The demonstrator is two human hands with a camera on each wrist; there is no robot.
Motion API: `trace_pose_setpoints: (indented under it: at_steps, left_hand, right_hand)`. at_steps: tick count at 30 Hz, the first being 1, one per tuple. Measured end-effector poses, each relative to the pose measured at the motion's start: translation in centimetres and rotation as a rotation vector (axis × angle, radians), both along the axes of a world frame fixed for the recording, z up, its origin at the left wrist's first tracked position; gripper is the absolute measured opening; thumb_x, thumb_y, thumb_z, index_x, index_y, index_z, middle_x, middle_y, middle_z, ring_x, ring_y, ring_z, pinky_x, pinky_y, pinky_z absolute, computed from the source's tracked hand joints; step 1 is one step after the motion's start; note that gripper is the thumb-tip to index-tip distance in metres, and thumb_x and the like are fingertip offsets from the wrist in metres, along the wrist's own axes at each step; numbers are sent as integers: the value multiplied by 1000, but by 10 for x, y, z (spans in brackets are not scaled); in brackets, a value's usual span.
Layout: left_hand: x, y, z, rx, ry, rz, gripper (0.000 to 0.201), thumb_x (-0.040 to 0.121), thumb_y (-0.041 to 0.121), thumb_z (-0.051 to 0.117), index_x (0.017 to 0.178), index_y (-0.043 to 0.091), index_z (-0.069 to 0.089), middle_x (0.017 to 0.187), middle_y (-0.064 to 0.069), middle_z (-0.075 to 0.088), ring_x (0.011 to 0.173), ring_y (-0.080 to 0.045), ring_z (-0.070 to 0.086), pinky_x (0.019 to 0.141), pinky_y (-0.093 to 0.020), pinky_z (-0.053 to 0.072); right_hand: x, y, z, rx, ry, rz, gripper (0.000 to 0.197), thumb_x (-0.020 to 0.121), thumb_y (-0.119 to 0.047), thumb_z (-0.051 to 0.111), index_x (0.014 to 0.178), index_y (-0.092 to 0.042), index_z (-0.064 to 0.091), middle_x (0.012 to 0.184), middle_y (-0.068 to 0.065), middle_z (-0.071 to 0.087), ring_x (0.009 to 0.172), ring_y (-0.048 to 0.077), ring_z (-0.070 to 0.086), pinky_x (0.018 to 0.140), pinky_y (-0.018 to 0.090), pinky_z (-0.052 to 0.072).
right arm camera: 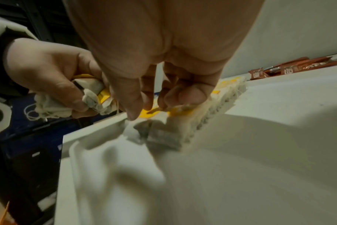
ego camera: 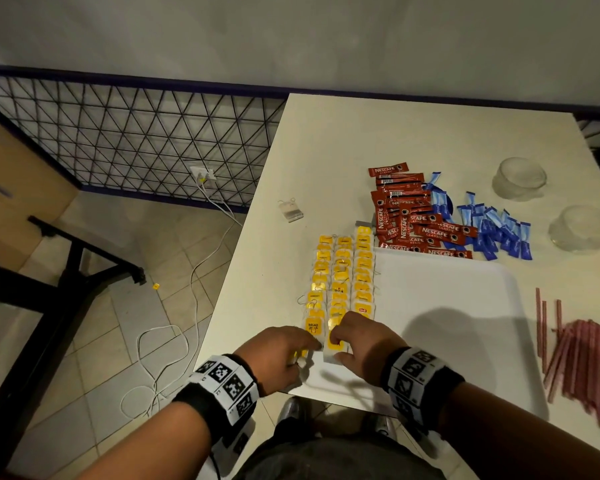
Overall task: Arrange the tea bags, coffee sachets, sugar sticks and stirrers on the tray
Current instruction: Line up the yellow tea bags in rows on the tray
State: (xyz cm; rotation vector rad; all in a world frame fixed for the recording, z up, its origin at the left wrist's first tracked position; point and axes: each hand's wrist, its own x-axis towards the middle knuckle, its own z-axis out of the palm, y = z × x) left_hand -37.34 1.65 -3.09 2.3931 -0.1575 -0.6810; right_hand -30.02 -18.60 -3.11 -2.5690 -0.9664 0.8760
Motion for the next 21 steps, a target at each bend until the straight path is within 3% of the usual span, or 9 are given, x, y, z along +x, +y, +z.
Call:
trace_pose_setpoints:
  at_steps: [2,4,7,8,10,14,17,21]
  left_hand:
    - [1,3,11,-177,-20,195,61,74,15,59,129,40,52,112,14,65,81,0,63,76,-18,51]
    - [5,3,23,-440,29,434,70,69,8,67,129,38,46,95,2,67,63,-8,61,64,-23,51]
    - [12,0,30,-718,77,584,77,53,19,76,124,33,50,89,-14,66,67,-24,61,66,-33,49]
    - [14,-2,32,-766,84,592,78,52,21,78,124,30,51,89,-14,66,66,-24,61,66,-32,49]
    - [18,-6,36,-855,93,601,79,52,16,79,125,24,50,85,-12,68,62,-23,62,65,-31,50]
    - [25,-14,42,-808,56,555,75,59,1,70,127,25,47,83,-9,64,61,-22,56,60,-26,46]
    - [30,-20,46,-734,26,504,72,62,3,68,124,32,47,82,1,62,57,-17,53,51,-23,44]
    - [32,-21,50,-699,5,497,61,62,6,69,118,27,54,74,4,59,54,-9,50,55,-20,44]
  right_hand:
    - [1,1,9,133,-12,-67,27,93,-37,54,119,-28,58,115,-9,47,108,14,52,93,27,41]
    - [4,4,24,326,-8,-163,22,92,-35,58,111,-27,63,103,-10,52,98,7,54,89,25,43]
    - [8,13,49,542,18,-236,15,90,-22,63,103,-24,69,96,-10,61,87,-4,53,80,12,39]
    - [9,15,56,563,24,-235,15,91,-20,62,102,-24,70,93,-12,60,83,-8,51,74,7,35]
    - [12,17,65,567,22,-263,13,91,-21,61,101,-23,69,86,-16,57,76,-10,50,67,6,33]
    - [18,18,72,507,90,-417,12,86,-38,65,83,-26,64,81,-10,63,77,2,57,70,23,43]
    - [20,17,72,459,103,-363,11,85,-33,67,78,-28,61,78,-9,62,73,2,55,66,22,41]
    - [26,9,69,467,161,-405,19,88,-31,64,71,-35,56,81,-11,60,74,3,54,69,24,42]
